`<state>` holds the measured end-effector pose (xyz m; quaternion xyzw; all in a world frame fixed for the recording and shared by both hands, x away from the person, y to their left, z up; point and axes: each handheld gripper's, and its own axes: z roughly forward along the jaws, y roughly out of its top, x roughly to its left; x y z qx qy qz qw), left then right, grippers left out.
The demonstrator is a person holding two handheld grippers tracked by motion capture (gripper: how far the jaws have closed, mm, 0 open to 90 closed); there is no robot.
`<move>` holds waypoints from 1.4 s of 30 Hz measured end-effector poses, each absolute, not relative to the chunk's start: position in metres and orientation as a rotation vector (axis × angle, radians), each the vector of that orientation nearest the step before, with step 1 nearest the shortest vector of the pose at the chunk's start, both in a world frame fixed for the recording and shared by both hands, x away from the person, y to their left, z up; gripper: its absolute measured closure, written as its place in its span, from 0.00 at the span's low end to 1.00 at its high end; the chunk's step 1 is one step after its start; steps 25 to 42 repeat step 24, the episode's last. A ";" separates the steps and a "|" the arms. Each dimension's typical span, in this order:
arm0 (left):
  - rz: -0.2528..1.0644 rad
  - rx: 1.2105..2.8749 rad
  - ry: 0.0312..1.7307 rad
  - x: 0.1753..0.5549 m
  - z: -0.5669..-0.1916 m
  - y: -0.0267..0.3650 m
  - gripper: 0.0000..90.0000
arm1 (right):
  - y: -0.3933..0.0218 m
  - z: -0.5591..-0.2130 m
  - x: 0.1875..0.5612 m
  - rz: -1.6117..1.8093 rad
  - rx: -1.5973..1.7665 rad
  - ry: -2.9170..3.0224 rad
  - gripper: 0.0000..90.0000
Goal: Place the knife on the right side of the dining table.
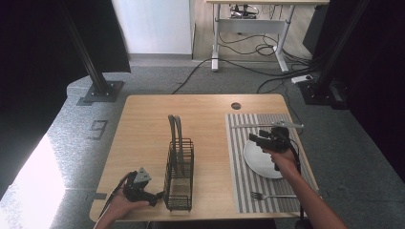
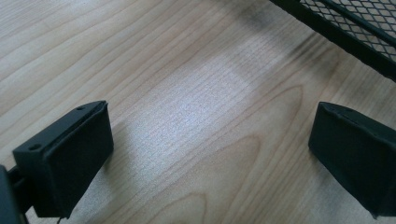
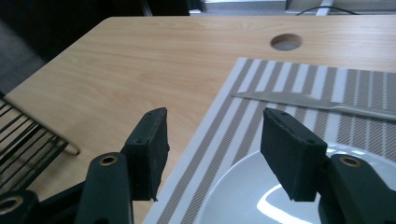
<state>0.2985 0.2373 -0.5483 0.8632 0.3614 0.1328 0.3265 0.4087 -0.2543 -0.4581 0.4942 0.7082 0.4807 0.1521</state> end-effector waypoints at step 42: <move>0.346 2.264 0.942 0.299 -0.548 0.237 0.00 | -0.200 -0.490 0.365 1.342 1.250 2.213 0.43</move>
